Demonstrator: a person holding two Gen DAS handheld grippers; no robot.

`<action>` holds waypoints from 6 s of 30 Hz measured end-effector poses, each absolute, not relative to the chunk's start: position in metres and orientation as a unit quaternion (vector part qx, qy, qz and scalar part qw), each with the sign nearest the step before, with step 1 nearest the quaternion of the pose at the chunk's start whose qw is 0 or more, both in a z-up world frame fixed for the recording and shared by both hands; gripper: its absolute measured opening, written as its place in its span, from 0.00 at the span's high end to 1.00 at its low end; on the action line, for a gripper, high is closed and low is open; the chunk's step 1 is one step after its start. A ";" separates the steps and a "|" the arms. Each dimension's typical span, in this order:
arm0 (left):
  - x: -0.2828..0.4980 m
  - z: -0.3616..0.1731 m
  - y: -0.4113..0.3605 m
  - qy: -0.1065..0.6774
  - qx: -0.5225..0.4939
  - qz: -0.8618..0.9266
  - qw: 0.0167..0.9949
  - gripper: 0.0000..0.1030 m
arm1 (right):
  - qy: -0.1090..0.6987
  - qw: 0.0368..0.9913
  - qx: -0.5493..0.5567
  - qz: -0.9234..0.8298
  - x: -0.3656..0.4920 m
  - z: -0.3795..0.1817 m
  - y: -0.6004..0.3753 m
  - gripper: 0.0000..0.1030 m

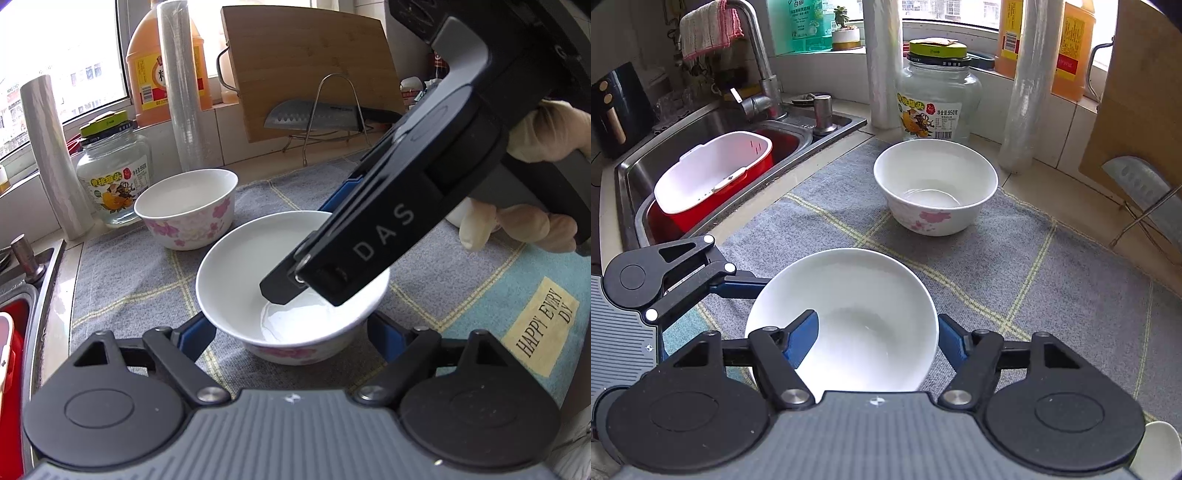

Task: Organize plates and bowls
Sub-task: 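Carry the bowl with the right tool toward the bowl beside the plates, then lower the held bowl into the other pink-flower bowl and open the right tool, then withdraw the right tool from the stacked bowls, then reach the left tool to the pink-flower bowl by the glass jar and grip its rim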

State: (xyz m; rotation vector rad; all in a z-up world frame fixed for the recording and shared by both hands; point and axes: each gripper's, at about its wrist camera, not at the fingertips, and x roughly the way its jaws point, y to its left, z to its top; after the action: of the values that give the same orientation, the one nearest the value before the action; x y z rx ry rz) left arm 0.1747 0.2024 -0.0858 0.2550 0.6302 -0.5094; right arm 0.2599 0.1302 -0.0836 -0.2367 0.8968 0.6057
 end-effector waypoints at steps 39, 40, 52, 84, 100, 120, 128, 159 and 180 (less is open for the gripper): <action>0.182 -0.067 0.200 0.328 0.136 -0.266 0.896 0.13 | 0.429 0.846 -0.091 0.302 0.258 -0.073 0.117 0.37; 0.181 -0.063 0.198 0.328 0.137 -0.268 0.895 0.13 | 0.428 0.848 -0.089 0.300 0.256 -0.070 0.115 0.37; 0.175 -0.024 0.159 0.322 0.150 -0.314 0.881 0.13 | 0.408 0.870 -0.080 0.266 0.226 -0.040 0.067 0.37; 0.212 -0.042 0.002 0.287 0.211 -0.441 0.824 0.13 | 0.391 0.913 -0.016 0.111 0.214 -0.038 -0.094 0.37; 0.219 -0.053 -0.008 0.317 0.215 -0.441 0.812 0.13 | 0.411 0.904 0.009 0.117 0.219 -0.058 -0.106 0.37; 0.215 -0.042 0.008 0.304 0.221 -0.433 0.820 0.05 | 0.393 0.913 0.011 0.111 0.210 -0.053 -0.108 0.05; 0.206 -0.041 0.036 0.325 0.211 -0.409 0.826 0.04 | 0.397 0.912 0.007 0.102 0.198 -0.061 -0.097 0.00; 0.216 -0.053 0.138 0.392 0.124 -0.187 0.892 0.04 | 0.332 0.922 -0.052 0.194 0.223 -0.030 -0.033 0.00; 0.283 -0.063 0.233 0.379 0.132 -0.212 0.891 0.04 | 0.354 0.918 -0.085 0.156 0.254 -0.048 0.080 0.00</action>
State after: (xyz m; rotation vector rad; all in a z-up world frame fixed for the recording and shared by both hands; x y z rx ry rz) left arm 0.2829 0.2329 -0.0628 0.2736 0.7869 -0.4392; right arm 0.2536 0.0801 -0.0475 -0.1755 0.7282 0.3201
